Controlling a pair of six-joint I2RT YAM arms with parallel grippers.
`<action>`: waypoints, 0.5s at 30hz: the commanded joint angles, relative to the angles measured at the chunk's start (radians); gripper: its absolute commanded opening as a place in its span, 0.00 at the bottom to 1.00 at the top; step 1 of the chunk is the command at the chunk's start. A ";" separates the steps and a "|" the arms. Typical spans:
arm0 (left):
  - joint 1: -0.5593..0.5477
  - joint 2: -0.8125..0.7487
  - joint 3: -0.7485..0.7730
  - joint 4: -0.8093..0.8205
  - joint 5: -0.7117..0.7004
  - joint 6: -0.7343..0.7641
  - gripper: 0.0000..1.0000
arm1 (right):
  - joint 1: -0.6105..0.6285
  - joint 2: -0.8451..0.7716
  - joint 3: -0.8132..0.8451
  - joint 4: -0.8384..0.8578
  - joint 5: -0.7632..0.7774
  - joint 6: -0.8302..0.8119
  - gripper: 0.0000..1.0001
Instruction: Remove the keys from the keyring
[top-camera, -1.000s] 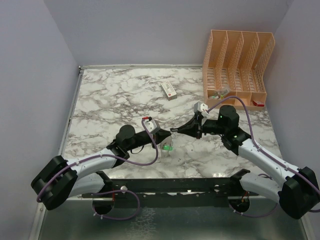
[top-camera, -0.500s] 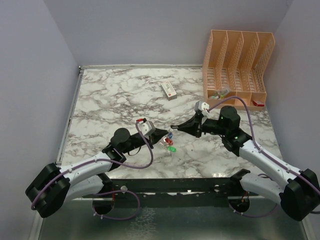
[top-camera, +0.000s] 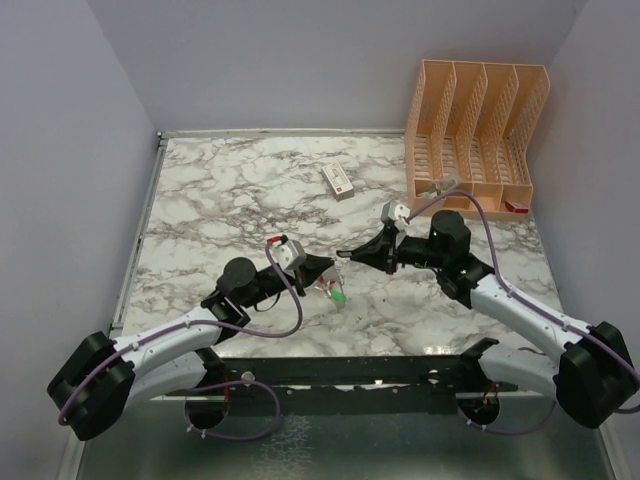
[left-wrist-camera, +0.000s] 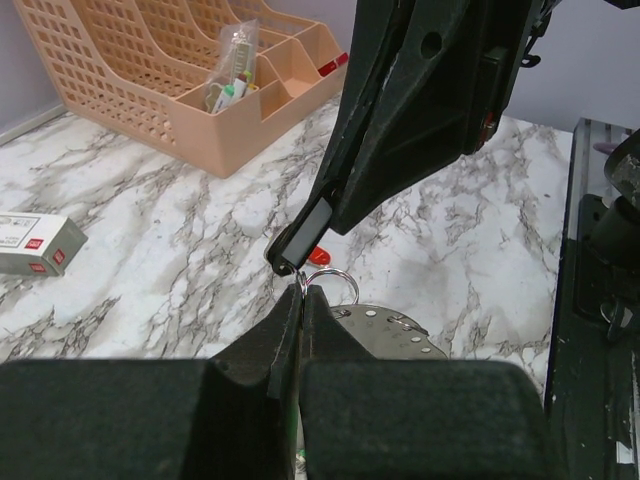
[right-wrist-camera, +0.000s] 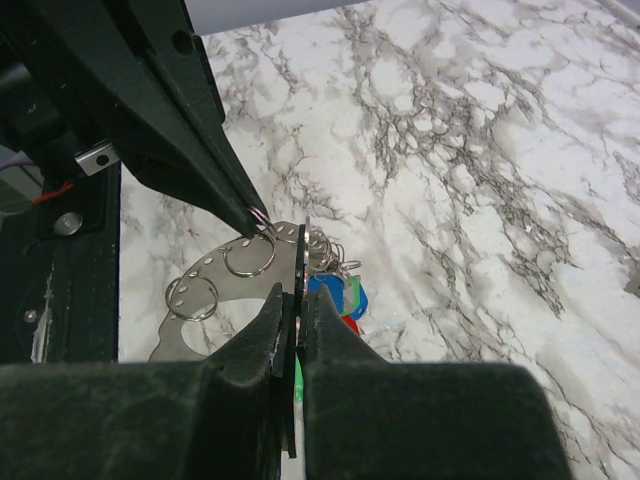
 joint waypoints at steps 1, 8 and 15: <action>-0.005 0.028 0.012 0.105 0.033 -0.032 0.00 | 0.027 0.029 0.009 -0.008 0.039 -0.038 0.01; -0.006 0.041 -0.043 0.125 0.002 -0.017 0.00 | 0.030 -0.035 -0.013 0.002 0.088 -0.030 0.01; -0.006 0.038 -0.077 0.125 -0.030 0.001 0.16 | 0.030 -0.086 -0.018 -0.006 0.081 -0.033 0.01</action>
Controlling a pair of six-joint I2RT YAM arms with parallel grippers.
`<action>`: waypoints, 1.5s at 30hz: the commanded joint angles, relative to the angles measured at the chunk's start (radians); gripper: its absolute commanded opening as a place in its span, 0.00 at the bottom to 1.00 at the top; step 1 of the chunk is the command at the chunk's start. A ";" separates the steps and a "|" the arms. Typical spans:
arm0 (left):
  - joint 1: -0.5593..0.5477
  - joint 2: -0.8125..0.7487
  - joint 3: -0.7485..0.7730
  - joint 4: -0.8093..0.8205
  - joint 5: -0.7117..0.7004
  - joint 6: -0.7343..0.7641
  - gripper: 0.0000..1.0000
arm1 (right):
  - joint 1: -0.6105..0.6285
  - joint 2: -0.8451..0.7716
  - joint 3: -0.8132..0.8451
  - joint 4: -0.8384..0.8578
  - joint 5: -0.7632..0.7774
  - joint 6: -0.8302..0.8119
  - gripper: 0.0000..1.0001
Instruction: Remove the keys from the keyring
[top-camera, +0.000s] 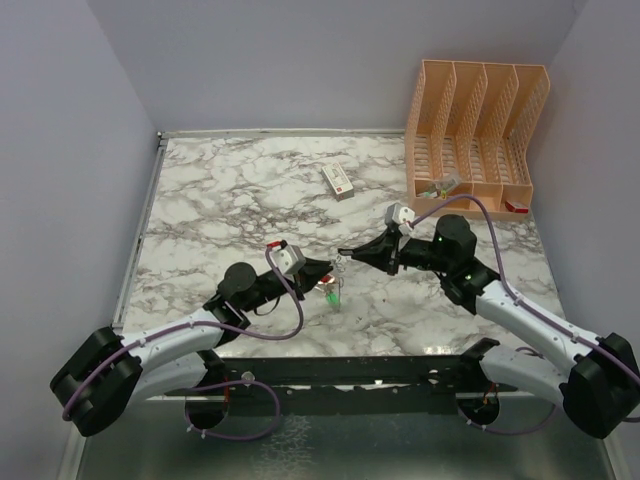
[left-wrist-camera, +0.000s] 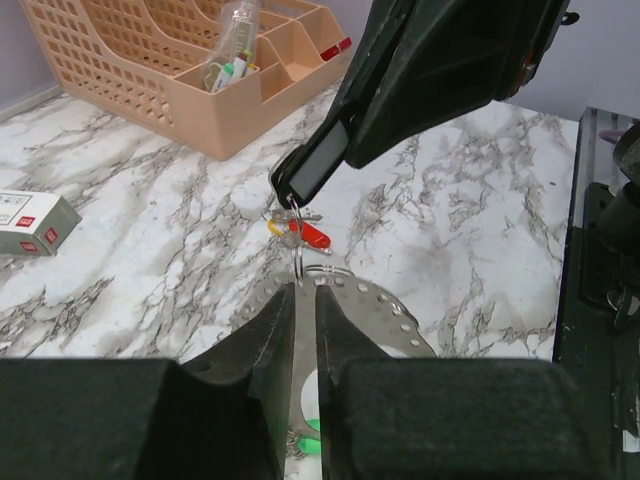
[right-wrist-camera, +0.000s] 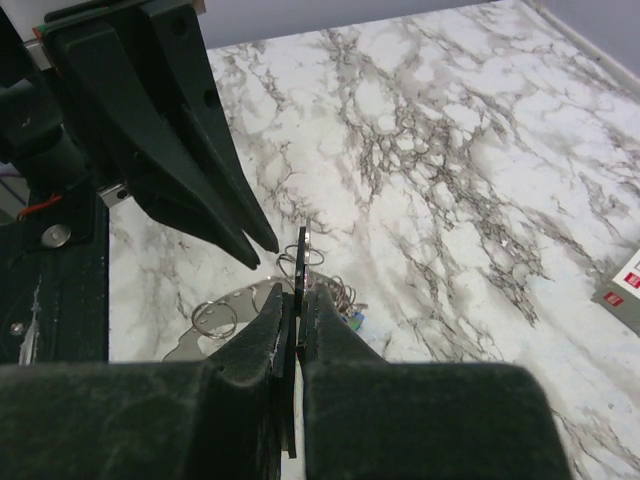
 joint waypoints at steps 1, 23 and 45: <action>-0.006 -0.005 -0.025 0.046 -0.027 0.012 0.20 | 0.001 -0.045 -0.013 0.007 0.025 -0.017 0.01; -0.005 0.085 0.099 -0.024 0.020 0.128 0.37 | 0.001 -0.051 -0.013 0.012 -0.041 -0.022 0.01; -0.006 0.080 0.093 -0.065 0.017 0.137 0.00 | 0.001 -0.054 -0.030 0.028 0.135 0.002 0.01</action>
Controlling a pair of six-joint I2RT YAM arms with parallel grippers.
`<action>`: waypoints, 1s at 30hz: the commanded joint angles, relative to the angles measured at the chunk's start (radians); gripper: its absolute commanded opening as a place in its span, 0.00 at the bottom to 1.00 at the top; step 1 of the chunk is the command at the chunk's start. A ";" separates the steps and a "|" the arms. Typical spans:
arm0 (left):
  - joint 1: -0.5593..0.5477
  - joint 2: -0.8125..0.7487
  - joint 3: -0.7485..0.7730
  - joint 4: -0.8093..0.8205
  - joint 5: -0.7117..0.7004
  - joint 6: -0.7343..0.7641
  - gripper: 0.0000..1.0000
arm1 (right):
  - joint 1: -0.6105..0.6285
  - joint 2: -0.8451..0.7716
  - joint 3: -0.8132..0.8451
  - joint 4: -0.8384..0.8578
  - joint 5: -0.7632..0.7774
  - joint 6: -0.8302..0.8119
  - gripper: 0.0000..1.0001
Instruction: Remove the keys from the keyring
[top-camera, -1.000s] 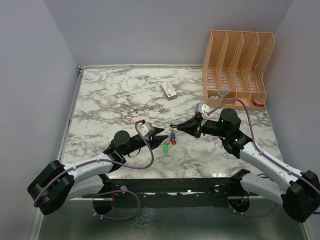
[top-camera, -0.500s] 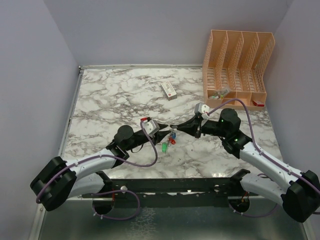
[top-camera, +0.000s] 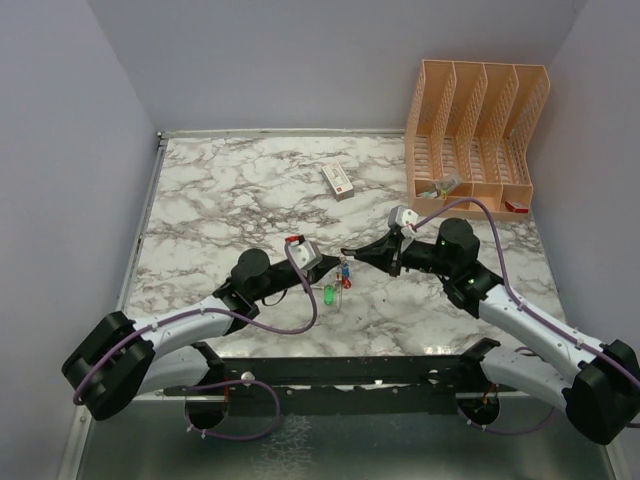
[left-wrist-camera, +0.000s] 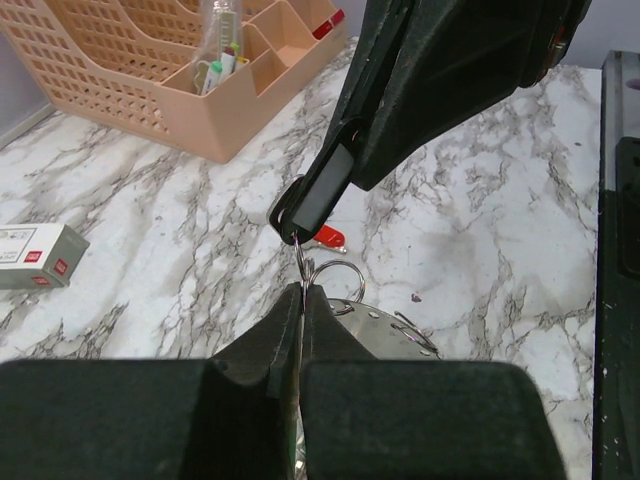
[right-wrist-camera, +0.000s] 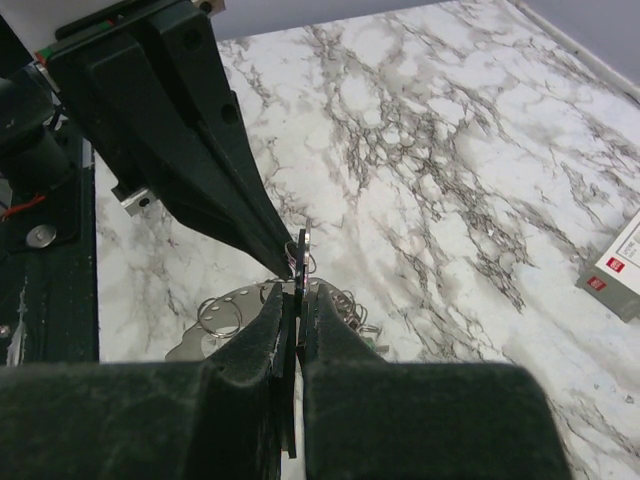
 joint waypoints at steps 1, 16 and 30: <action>-0.005 -0.061 -0.028 -0.007 -0.057 -0.008 0.00 | 0.001 -0.002 -0.010 0.042 0.124 0.014 0.01; -0.005 -0.163 -0.049 0.017 -0.080 -0.073 0.00 | 0.025 0.115 -0.017 0.102 0.071 -0.016 0.01; -0.005 -0.219 -0.111 0.088 -0.190 -0.110 0.00 | 0.072 0.181 0.048 -0.010 0.196 -0.059 0.01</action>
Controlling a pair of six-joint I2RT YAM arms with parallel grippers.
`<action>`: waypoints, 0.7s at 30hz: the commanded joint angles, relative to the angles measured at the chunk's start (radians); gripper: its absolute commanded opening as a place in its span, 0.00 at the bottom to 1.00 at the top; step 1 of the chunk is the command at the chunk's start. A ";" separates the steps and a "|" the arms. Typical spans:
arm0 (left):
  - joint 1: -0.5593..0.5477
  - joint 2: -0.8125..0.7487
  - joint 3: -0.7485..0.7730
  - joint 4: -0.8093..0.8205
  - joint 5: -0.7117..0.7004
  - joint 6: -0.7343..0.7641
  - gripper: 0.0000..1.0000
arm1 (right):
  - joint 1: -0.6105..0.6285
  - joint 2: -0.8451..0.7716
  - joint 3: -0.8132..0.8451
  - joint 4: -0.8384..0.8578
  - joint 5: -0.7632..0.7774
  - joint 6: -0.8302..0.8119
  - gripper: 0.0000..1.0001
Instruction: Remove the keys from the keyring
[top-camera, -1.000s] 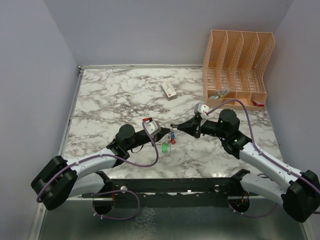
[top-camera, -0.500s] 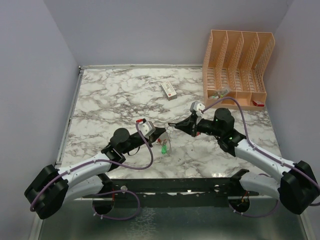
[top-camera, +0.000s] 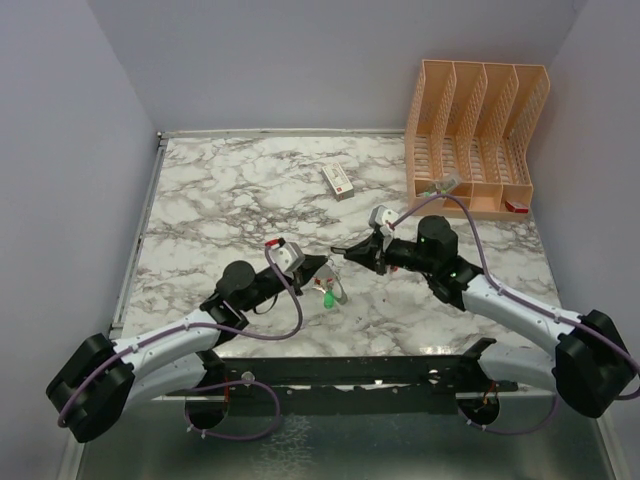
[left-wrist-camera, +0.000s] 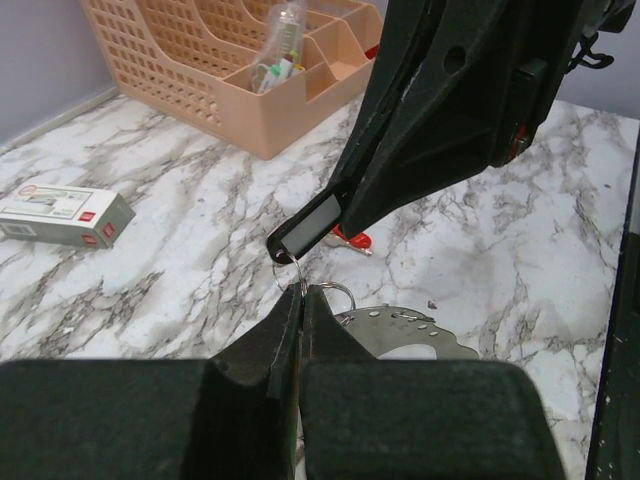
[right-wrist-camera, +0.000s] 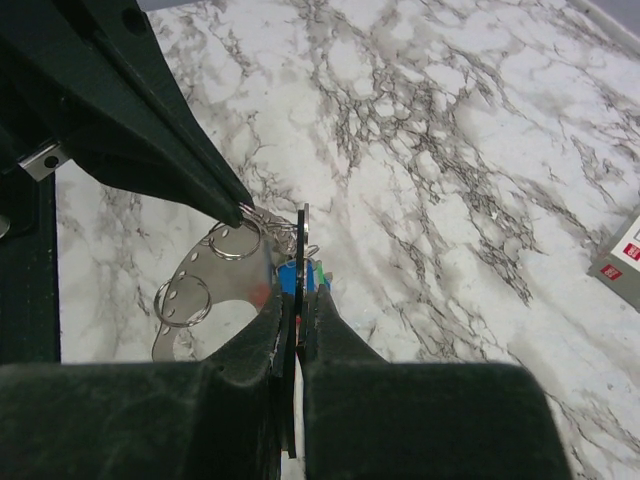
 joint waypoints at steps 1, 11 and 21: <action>-0.007 -0.075 -0.036 0.116 -0.074 -0.031 0.00 | 0.009 0.036 0.043 -0.087 0.089 -0.024 0.01; -0.006 -0.066 -0.066 0.109 -0.028 -0.026 0.32 | 0.010 -0.108 0.003 -0.050 0.019 -0.006 0.01; -0.006 0.008 0.012 0.068 0.050 -0.002 0.44 | 0.013 -0.143 0.012 -0.073 -0.026 -0.009 0.01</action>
